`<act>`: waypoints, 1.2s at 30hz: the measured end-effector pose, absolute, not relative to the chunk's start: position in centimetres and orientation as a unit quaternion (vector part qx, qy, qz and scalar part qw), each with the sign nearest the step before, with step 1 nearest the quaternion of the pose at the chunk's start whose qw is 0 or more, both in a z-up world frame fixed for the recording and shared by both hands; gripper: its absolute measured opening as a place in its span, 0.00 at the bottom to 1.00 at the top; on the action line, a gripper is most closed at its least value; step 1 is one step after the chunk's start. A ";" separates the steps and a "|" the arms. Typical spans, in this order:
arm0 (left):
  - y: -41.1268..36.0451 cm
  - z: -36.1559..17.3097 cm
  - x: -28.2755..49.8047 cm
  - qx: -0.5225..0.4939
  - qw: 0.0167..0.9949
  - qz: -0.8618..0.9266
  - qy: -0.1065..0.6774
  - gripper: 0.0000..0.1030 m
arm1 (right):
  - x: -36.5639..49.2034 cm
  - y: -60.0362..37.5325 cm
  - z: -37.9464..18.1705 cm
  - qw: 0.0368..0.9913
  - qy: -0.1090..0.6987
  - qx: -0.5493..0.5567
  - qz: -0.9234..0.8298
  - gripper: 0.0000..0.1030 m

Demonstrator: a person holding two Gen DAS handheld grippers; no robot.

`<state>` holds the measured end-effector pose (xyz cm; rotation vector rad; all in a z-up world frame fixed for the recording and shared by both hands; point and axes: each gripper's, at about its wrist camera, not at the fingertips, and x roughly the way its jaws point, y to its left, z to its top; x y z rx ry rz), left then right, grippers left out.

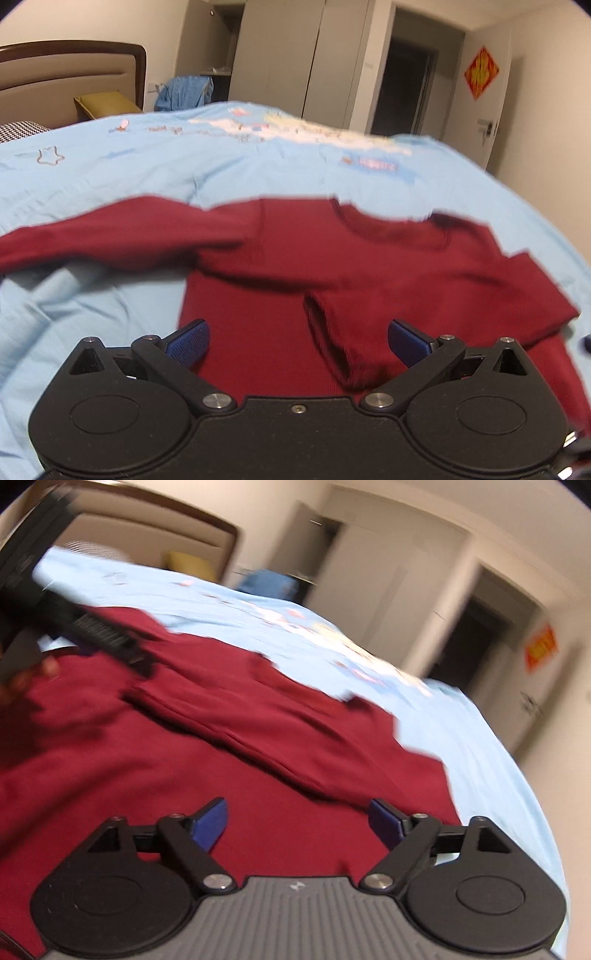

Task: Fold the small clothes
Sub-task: 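Carry the sleeve with the right tool across the sweater body and release, then reach the left tool to the other sweater sleeve cuff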

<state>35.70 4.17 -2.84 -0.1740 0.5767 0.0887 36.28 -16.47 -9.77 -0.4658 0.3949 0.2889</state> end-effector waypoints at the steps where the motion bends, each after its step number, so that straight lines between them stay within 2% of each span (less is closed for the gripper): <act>1: 4.0 -3.5 35.8 -0.079 0.952 0.048 0.293 0.99 | 36.5 -17.5 -9.8 0.948 0.203 -0.209 0.129 0.88; 4: 3.3 -4.9 35.6 -0.041 0.954 0.056 0.291 0.99 | 37.4 -20.1 -10.0 0.958 0.225 -0.157 0.084 0.91; 6: 3.0 -5.3 35.4 -0.029 0.957 0.060 0.282 1.00 | 37.9 -21.5 -10.4 0.962 0.237 -0.120 0.062 0.98; 10: 2.6 -5.9 35.1 -0.018 0.960 0.065 0.270 1.00 | 38.2 -22.5 -11.9 0.965 0.249 -0.063 0.052 1.00; 19: 2.8 -6.1 34.8 -0.019 0.963 0.065 0.261 1.00 | 38.6 -25.1 -10.7 0.974 0.223 -0.041 0.029 1.00; 23: 2.7 -6.1 34.9 -0.019 0.963 0.065 0.261 1.00 | 41.0 -25.9 -10.3 0.972 0.211 -0.092 -0.037 1.00; 26: 2.7 -6.2 34.8 -0.018 0.963 0.065 0.260 1.00 | 42.8 -27.2 -10.0 0.973 0.203 -0.088 -0.061 0.99; 28: 2.7 -6.2 34.8 -0.017 0.963 0.066 0.260 1.00 | 44.1 -27.4 -10.1 0.972 0.202 -0.106 -0.063 0.95; 31: 2.7 -6.2 34.8 -0.016 0.963 0.066 0.260 1.00 | 45.6 -27.3 -10.5 0.970 0.197 -0.137 -0.044 0.83; 34: 2.8 -6.2 34.7 -0.016 0.963 0.066 0.260 1.00 | 45.7 -26.9 -10.6 0.973 0.173 -0.153 -0.017 0.64; 36: 2.7 -6.2 34.7 -0.015 0.963 0.066 0.260 1.00 | 45.6 -26.6 -10.6 0.971 0.175 -0.161 0.000 0.25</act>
